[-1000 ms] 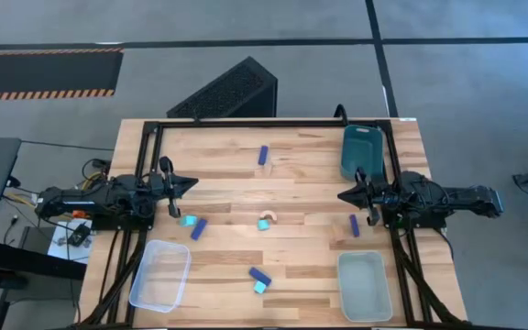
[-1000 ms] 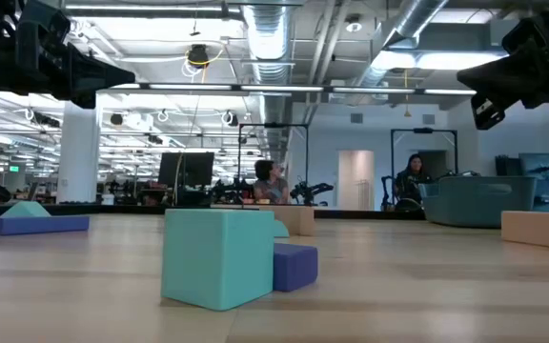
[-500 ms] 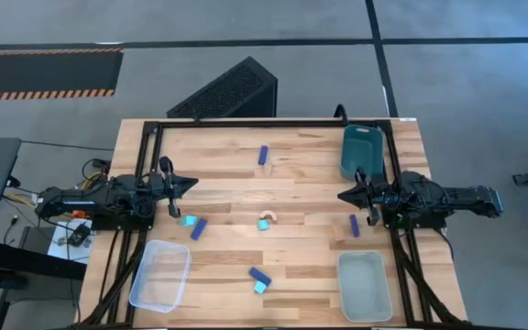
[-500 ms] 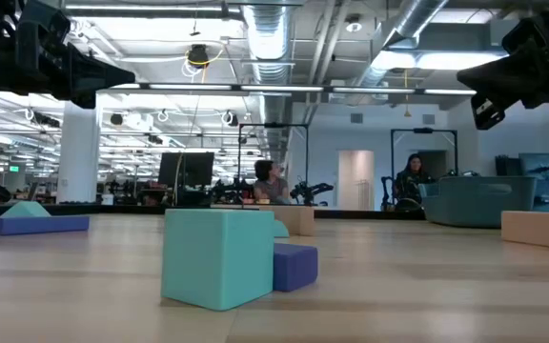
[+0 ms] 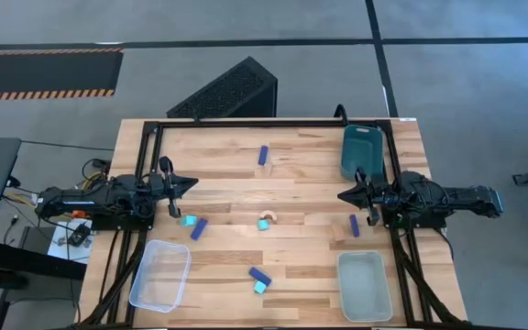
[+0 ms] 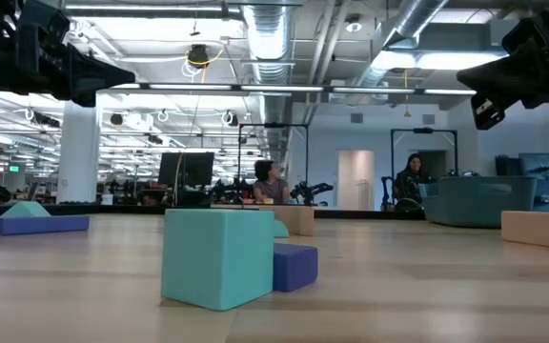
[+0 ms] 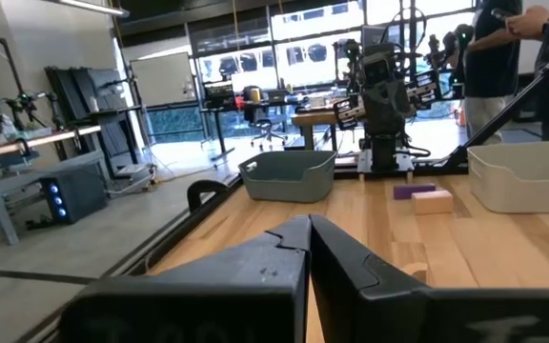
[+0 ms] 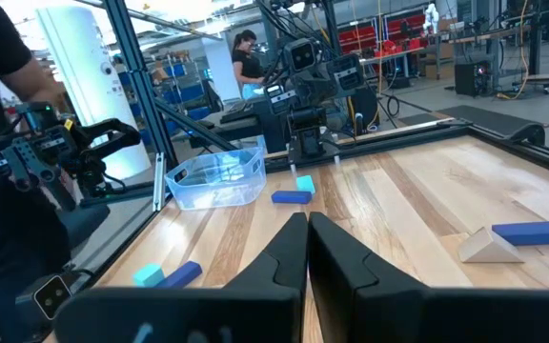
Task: Sort & place blocks by color
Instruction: Put the middle right purple block into the transparent bin
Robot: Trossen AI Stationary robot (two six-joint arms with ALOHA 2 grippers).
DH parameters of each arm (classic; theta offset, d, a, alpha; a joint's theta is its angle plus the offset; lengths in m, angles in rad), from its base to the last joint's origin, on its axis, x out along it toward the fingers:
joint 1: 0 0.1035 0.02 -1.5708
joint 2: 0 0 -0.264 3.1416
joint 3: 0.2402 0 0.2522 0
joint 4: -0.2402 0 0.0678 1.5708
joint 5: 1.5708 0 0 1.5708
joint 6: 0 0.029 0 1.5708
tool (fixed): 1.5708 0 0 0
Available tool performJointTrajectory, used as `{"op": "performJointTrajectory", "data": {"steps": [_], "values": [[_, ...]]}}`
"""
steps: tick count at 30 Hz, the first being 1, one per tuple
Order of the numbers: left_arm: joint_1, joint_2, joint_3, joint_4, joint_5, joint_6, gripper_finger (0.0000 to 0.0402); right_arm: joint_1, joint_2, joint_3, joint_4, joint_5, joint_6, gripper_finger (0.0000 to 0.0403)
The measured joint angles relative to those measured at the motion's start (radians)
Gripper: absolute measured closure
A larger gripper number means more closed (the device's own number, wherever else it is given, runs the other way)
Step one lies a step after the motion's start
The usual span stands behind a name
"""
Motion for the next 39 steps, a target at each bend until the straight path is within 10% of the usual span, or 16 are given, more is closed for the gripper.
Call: {"op": "performJointTrajectory", "data": {"steps": [11, 21, 26, 35, 39], "values": [[0.0, 0.0, 0.0, 0.017, -0.114, -0.098, 0.0401, 0.0, 0.0, 0.0, 0.0, 0.0, 0.0, 0.0365], [0.001, 0.0, 0.0, 0.338, -0.661, -0.311, 0.0401, -0.006, 0.0, 0.0, 0.175, 0.035, -0.425, 0.0365], [0.0, 0.004, 0.0, 0.394, -0.601, -0.348, 0.0401, -0.007, 0.0, -0.001, 0.318, 0.262, -0.392, 0.0365], [0.0, 0.133, 0.006, 0.386, -0.532, -0.656, 0.0401, -0.028, 0.022, 0.0, 0.329, 1.005, -0.066, 0.0365], [0.0, 0.241, 0.039, 0.379, -0.469, -0.687, 0.0401, -0.066, 0.039, 0.0, 0.293, 1.082, 0.241, 0.0365]]}}
